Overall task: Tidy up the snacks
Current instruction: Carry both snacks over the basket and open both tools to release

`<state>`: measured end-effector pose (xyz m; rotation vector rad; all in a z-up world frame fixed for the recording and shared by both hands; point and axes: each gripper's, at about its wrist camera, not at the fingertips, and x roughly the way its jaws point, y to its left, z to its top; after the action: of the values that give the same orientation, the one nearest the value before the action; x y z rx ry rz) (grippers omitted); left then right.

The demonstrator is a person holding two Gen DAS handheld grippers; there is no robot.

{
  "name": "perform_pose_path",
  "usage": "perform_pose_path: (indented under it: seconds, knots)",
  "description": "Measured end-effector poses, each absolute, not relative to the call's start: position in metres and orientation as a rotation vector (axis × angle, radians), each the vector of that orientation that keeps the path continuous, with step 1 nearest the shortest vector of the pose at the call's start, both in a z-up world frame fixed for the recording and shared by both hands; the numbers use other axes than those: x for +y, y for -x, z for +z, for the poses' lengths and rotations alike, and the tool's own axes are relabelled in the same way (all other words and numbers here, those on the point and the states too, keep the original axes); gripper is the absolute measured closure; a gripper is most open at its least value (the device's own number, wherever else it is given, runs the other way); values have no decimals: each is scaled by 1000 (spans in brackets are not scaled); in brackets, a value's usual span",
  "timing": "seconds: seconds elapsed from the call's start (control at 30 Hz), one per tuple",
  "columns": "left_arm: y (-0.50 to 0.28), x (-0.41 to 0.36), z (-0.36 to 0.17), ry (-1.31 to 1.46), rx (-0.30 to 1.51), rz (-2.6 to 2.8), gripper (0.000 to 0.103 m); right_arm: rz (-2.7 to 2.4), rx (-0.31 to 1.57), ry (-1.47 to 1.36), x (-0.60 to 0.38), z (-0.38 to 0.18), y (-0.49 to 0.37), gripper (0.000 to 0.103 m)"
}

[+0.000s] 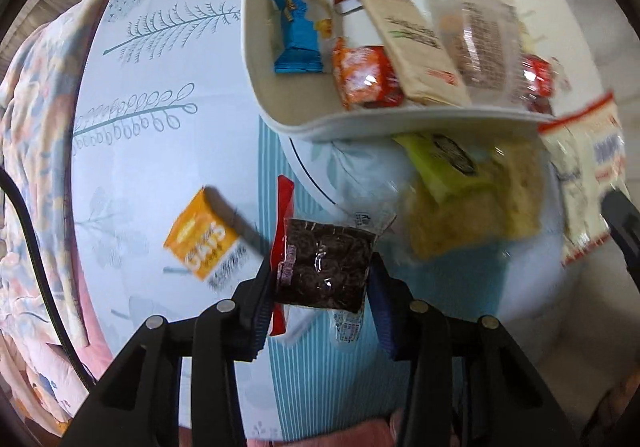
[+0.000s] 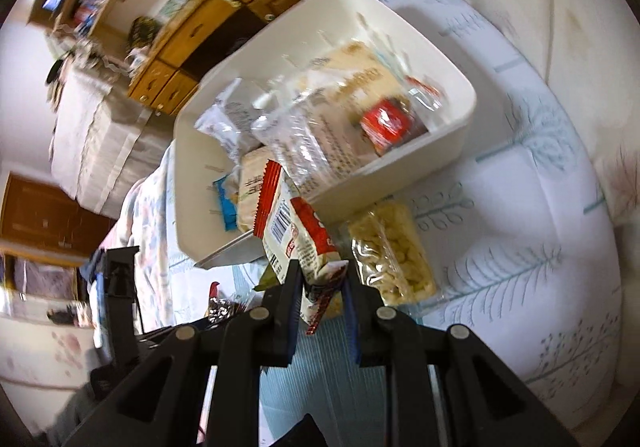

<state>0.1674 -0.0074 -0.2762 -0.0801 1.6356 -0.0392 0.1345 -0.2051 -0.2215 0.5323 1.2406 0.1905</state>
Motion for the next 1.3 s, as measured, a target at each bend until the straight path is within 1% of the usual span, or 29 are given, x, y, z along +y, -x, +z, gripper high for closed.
perform_pose_path:
  seconds: [0.2, 0.4, 0.5, 0.73, 0.9, 0.97, 1.03, 1.1, 1.13, 1.17, 1.2, 1.23, 1.27, 1.3]
  knots:
    - [-163, -14, -229, 89, 1612, -64, 62, 257, 1135, -416, -200, -193, -136, 84]
    - [-175, -4, -180, 137, 1497, -67, 62, 306, 1024, -354, -201, -170, -148, 84]
    - [-183, 2, -164, 212, 1482, -80, 62, 317, 981, -331, -203, -161, -161, 84]
    - [-225, -6, -149, 177, 1361, -122, 62, 285, 983, -306, -211, -159, -190, 84]
    - [-256, -10, -152, 179, 1291, -158, 61, 261, 998, -293, -213, -167, -204, 83]
    - [-263, -12, -154, 200, 1260, -177, 61, 244, 986, -308, -217, -169, -205, 81]
    - [-267, -16, -154, 219, 1244, -206, 60, 230, 978, -330, -220, -172, -205, 81]
    - [-268, -19, -153, 239, 1235, -221, 54, 219, 974, -343, -222, -175, -205, 81]
    - [-268, -21, -153, 235, 1232, -214, 53, 212, 973, -348, -224, -176, -206, 78]
    - [-267, -22, -152, 232, 1228, -211, 51, 203, 971, -356, -226, -176, -205, 77]
    - [-266, -23, -150, 230, 1222, -210, 44, 192, 965, -367, -229, -175, -203, 71]
    - [-265, -24, -148, 234, 1215, -215, 40, 184, 961, -376, -230, -175, -203, 64]
    - [-263, -24, -146, 243, 1209, -218, 34, 180, 959, -387, -232, -174, -202, 62]
    - [-261, -23, -144, 254, 1201, -220, 34, 181, 958, -393, -233, -172, -201, 61]
